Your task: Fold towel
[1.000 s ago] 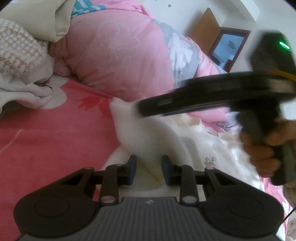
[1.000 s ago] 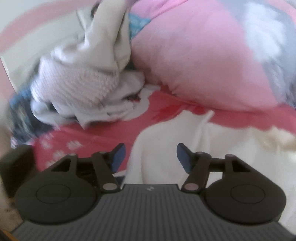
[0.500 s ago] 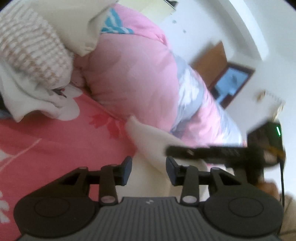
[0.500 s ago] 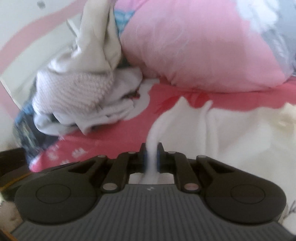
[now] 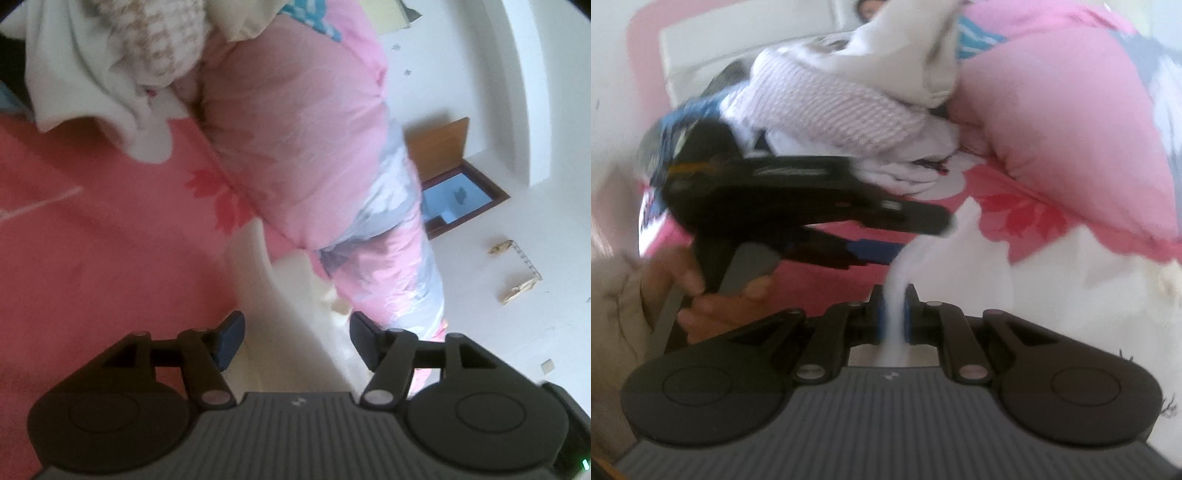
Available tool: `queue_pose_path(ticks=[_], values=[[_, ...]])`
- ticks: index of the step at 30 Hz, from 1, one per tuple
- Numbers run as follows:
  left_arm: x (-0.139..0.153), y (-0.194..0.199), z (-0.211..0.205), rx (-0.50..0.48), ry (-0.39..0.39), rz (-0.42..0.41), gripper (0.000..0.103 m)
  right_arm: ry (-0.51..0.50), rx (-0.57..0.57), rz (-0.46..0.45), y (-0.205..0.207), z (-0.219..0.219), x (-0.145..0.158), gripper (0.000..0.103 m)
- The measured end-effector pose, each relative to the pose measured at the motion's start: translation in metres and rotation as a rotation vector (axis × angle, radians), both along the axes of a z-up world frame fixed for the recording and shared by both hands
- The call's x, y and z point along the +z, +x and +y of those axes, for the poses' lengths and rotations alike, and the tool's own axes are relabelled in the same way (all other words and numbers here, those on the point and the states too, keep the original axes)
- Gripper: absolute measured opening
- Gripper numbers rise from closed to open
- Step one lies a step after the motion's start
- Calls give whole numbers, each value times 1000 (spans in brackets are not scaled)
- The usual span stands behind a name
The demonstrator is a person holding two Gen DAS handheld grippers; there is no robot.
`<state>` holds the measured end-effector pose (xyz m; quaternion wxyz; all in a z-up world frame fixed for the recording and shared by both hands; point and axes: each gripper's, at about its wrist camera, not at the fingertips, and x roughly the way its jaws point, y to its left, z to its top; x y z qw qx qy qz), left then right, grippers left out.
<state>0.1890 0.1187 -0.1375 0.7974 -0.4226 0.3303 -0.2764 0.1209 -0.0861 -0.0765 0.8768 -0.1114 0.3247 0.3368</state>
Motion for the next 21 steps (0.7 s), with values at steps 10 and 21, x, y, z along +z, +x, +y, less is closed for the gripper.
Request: queue_pose_path(ticks=[10,21], values=[[-2,-1,-4,34,69,2,12,64,24,-10,-12,-19,19,62],[14,-14,-2,53,78,-129,11,409,-288,396,105,-85,-23,69]])
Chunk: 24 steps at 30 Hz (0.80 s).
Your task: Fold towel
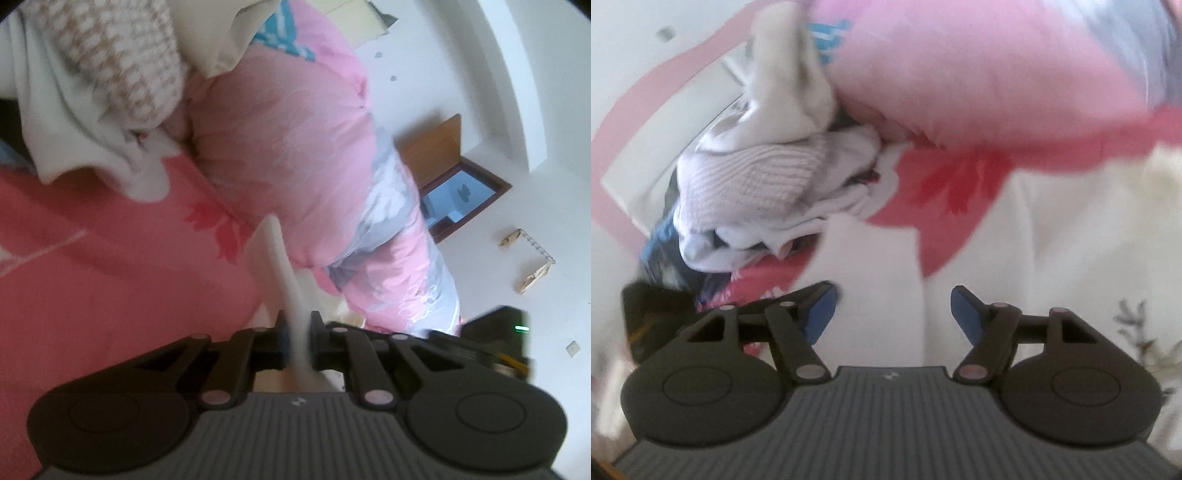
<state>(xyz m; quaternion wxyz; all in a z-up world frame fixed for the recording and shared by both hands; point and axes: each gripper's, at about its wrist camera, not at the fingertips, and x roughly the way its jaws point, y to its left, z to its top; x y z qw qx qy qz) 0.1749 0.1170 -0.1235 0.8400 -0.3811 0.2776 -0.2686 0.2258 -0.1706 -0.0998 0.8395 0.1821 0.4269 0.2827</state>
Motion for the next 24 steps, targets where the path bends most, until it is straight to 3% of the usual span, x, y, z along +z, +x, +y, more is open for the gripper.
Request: queue_pose_path(ticks=[3,6,13,16,20,24], values=[[3,-2,1,5,-4,-25,11,59,10,71,12,-2,-17,69],[6,-4,2,9,2,-44,11,67,35,76,12,-2,-19,66],[16,-13,0,12,9,-131,11,102,108,99,15,0,-20,23],[26,-20,6,44,7,-181,11,88,140,53,8,8,-9,9],[44,-31,16,99,17,-257,10,51,160,-57,-2,24,24,6],[72,-48,31,192,105,-378,10,-27,187,-209,-8,56,69,5]])
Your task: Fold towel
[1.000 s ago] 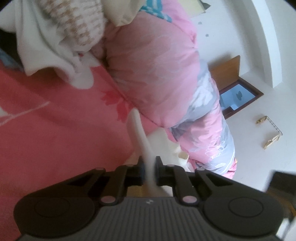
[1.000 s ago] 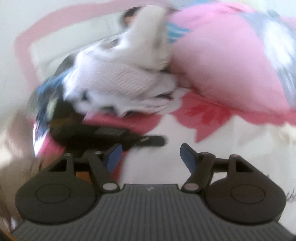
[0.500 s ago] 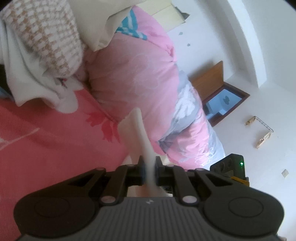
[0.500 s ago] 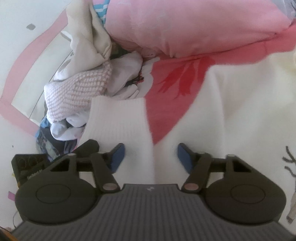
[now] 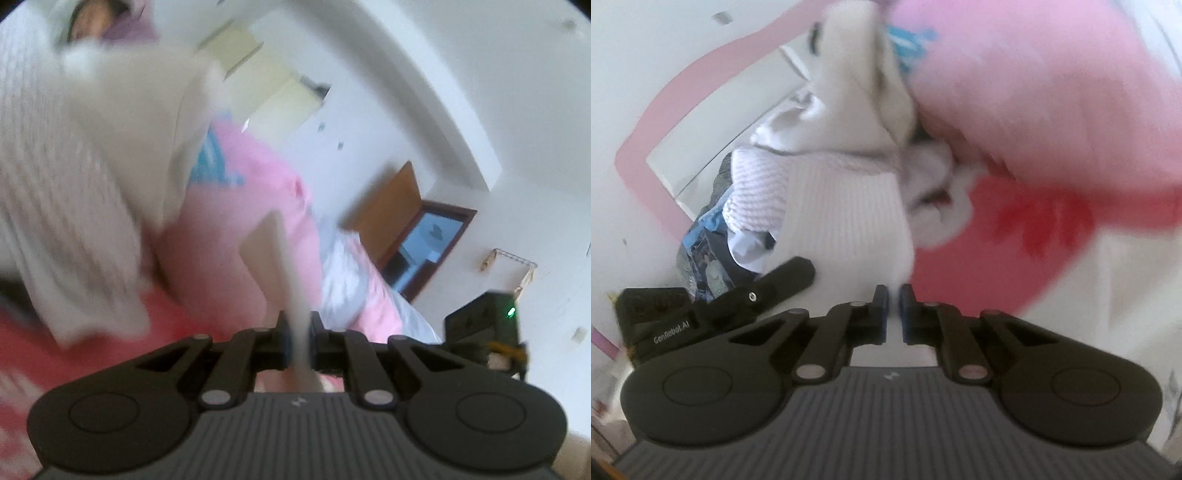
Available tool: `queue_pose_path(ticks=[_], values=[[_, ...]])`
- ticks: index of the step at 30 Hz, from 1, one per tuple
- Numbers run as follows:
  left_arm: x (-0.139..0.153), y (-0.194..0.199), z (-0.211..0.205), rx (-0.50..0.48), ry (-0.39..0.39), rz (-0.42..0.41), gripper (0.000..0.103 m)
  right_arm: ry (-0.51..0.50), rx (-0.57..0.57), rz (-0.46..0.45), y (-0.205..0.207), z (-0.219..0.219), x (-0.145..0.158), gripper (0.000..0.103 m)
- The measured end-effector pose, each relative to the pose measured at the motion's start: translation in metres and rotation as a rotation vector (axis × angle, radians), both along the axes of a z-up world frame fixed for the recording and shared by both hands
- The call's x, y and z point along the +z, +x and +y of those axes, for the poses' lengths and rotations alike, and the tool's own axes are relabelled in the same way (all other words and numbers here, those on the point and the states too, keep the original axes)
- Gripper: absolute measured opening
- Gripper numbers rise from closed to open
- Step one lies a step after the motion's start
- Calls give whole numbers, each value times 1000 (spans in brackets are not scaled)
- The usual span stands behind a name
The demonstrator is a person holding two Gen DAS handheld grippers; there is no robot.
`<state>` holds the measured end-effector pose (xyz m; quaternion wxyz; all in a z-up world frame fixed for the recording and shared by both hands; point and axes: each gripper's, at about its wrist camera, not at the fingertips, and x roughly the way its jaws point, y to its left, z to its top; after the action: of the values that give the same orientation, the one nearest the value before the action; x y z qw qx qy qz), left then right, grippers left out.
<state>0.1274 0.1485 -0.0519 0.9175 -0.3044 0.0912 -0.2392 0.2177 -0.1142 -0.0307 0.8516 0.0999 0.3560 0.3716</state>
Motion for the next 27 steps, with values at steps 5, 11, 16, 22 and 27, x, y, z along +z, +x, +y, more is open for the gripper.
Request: queue_pose_path(ticks=[5,11,16,22,27], values=[[24,-12,30,135,22,-114,10,-94,41,-241,-6,58,54,5],[37,-13,72,299,-12,-148,10,-146,83,-445,2,121,90,5],[37,-12,95,412,7,-139,10,-154,127,-531,27,165,106,5],[35,-6,100,481,55,-109,10,-211,173,-561,57,206,95,5],[32,-4,100,519,83,-67,10,-200,175,-551,73,220,81,5]])
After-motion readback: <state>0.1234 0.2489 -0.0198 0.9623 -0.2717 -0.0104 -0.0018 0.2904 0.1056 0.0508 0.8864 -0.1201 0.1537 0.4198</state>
